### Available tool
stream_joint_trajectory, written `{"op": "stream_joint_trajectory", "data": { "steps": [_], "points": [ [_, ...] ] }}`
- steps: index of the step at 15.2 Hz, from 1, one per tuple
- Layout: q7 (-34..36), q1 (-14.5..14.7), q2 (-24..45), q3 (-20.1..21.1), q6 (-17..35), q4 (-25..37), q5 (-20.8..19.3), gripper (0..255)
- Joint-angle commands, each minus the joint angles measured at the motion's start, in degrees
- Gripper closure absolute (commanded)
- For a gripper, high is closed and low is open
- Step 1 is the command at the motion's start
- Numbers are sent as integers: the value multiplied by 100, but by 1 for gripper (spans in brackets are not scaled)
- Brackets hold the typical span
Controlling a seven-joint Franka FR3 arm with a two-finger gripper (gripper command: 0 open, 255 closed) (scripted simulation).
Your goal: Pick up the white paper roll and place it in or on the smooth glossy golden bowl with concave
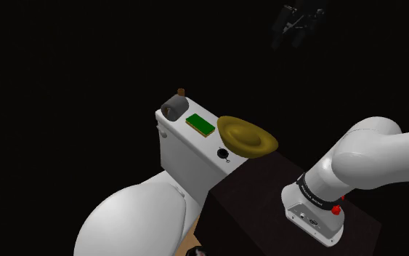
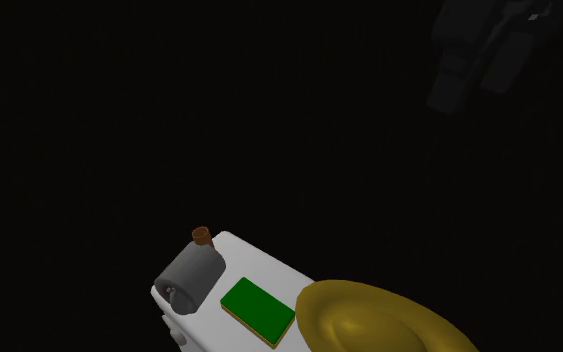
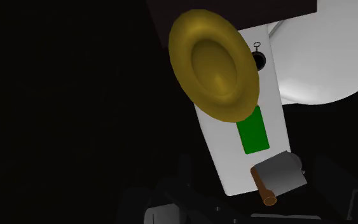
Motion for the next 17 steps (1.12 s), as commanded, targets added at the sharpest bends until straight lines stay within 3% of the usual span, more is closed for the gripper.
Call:
{"op": "stream_joint_trajectory", "data": {
  "steps": [1, 10, 17],
  "points": [
    [0, 0, 0, 0, 0, 0, 0, 0],
    [1708, -23, 887, 2010, 1164, -270, -815, 0],
    [3484, -505, 2365, 3693, 1501, 120, -2179, 0]
  ]
}}
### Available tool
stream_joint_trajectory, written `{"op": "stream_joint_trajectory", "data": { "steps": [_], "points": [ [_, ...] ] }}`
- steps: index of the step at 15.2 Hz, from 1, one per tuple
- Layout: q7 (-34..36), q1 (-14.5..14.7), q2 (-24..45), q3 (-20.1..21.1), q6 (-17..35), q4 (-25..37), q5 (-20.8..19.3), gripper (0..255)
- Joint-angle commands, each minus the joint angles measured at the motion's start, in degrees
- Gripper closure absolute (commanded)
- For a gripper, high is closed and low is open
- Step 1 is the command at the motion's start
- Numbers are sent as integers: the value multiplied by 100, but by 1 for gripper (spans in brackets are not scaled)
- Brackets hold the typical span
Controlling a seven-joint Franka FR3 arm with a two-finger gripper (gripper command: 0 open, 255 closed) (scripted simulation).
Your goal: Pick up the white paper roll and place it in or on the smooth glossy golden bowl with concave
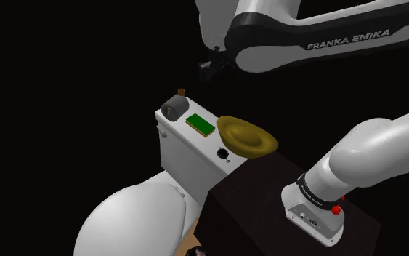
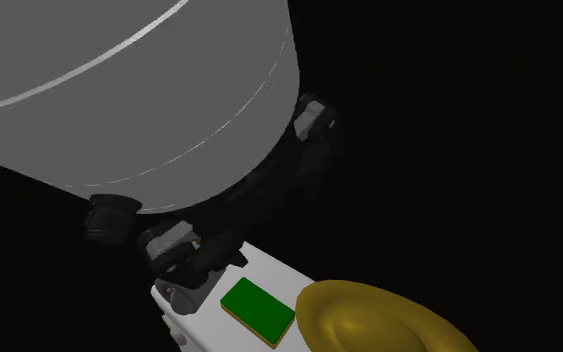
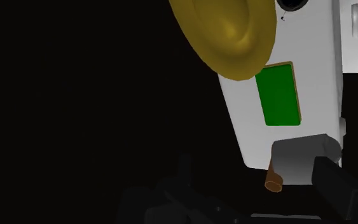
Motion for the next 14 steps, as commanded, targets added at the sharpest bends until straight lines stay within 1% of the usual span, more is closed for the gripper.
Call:
{"op": "stream_joint_trajectory", "data": {
  "steps": [1, 3, 5, 7, 8, 10, 12, 14],
  "points": [
    [594, -204, 558, 499, -36, 220, -554, 0],
    [1236, -386, 1216, 989, -228, 479, -1198, 0],
    [1912, -490, 2012, 1416, -602, 798, -1948, 0],
    [2554, -417, 2927, 1680, -1155, 1167, -2751, 0],
    [2829, -286, 3391, 1708, -1466, 1363, -3135, 0],
    [3246, 126, 4242, 1563, -2053, 1764, -3803, 0],
    [3514, 580, 4987, 1304, -2558, 2179, -4354, 0],
    [3669, 1022, 5652, 992, -2976, 2612, -4821, 0]
  ]
}}
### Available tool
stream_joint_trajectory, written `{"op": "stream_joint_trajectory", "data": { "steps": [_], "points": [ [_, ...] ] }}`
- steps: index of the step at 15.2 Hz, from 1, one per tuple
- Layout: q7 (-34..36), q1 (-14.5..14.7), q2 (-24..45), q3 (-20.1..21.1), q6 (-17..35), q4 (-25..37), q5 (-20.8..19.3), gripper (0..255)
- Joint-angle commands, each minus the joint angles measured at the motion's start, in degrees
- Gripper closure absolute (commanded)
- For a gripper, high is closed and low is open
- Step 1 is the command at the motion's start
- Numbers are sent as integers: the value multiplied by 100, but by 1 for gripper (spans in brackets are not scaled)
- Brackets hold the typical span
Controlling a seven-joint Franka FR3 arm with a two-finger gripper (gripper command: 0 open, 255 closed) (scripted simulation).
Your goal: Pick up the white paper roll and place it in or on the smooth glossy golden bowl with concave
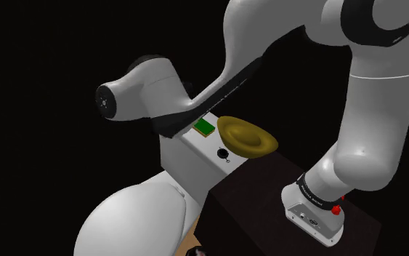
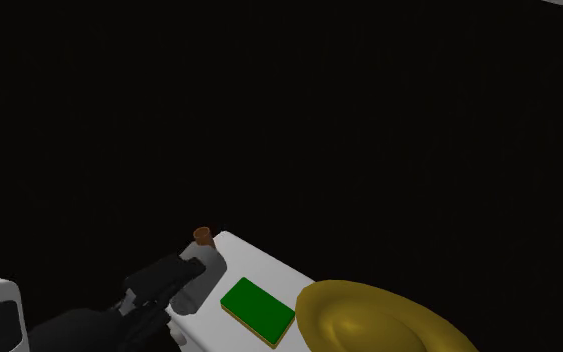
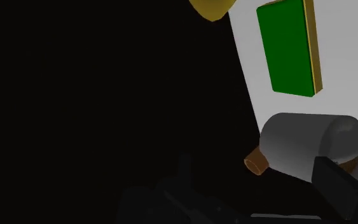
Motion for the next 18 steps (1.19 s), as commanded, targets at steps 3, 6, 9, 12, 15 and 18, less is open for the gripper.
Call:
{"op": "stream_joint_trajectory", "data": {
  "steps": [3, 6, 9, 12, 15, 18],
  "points": [
    [145, 793, 1224, -617, -739, 901, -861, 0],
    [77, 1302, 2104, -1095, -1122, 1686, -1406, 0],
    [-121, 1752, 2992, -1576, -1394, 2588, -1906, 0],
    [-447, 2143, 3928, -2048, -1562, 3648, -2370, 0],
    [-391, 1996, 3825, -2085, -1450, 3451, -2402, 0],
    [-344, 1853, 3730, -2123, -1337, 3273, -2441, 0]
  ]
}}
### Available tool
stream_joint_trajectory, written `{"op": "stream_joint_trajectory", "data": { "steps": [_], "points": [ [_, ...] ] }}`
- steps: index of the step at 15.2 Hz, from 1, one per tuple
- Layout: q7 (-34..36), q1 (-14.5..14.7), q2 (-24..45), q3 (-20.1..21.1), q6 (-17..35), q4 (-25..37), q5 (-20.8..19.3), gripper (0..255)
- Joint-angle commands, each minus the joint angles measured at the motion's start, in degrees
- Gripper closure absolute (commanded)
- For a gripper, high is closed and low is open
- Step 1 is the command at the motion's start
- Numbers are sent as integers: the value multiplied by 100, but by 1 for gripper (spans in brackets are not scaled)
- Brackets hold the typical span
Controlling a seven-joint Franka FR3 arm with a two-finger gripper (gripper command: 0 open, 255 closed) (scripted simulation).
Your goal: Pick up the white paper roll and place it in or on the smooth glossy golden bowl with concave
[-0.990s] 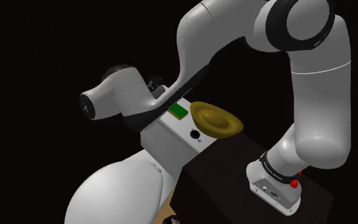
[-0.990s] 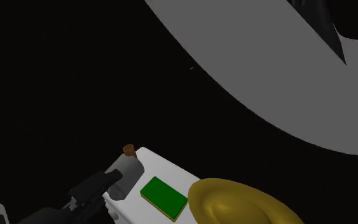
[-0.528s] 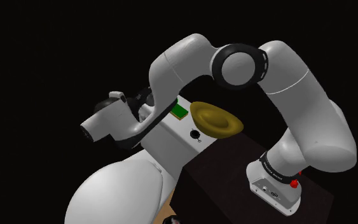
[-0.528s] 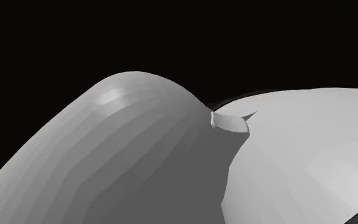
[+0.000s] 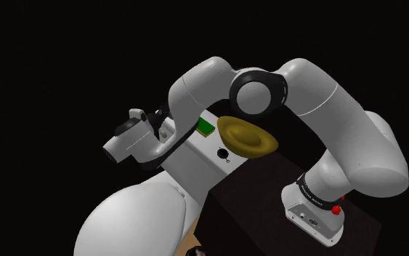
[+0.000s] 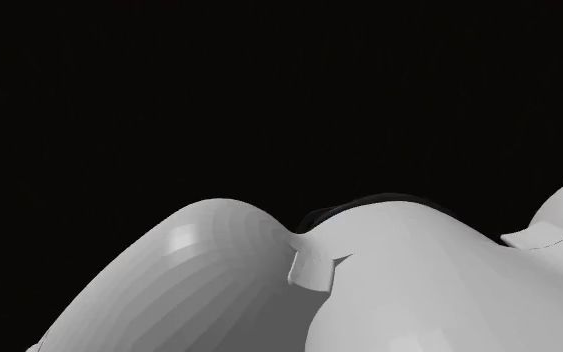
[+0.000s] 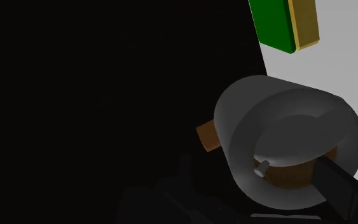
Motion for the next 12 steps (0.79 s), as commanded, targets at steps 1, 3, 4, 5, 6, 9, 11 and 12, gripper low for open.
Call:
{"op": "stream_joint_trajectory", "data": {
  "steps": [1, 3, 4, 5, 6, 9, 11, 12],
  "points": [
    [17, -85, -48, -30, 73, -87, -32, 0],
    [25, -112, -65, -38, 95, -119, -40, 0],
    [25, -111, -65, -38, 95, -119, -41, 0],
    [25, -111, -65, -39, 95, -119, -41, 0],
    [25, -111, -65, -39, 95, -119, -41, 0],
    [25, -111, -65, -39, 95, -118, -41, 0],
    [24, -111, -64, -39, 94, -117, -41, 255],
    [24, -111, -64, -39, 94, -117, -41, 255]
  ]
}}
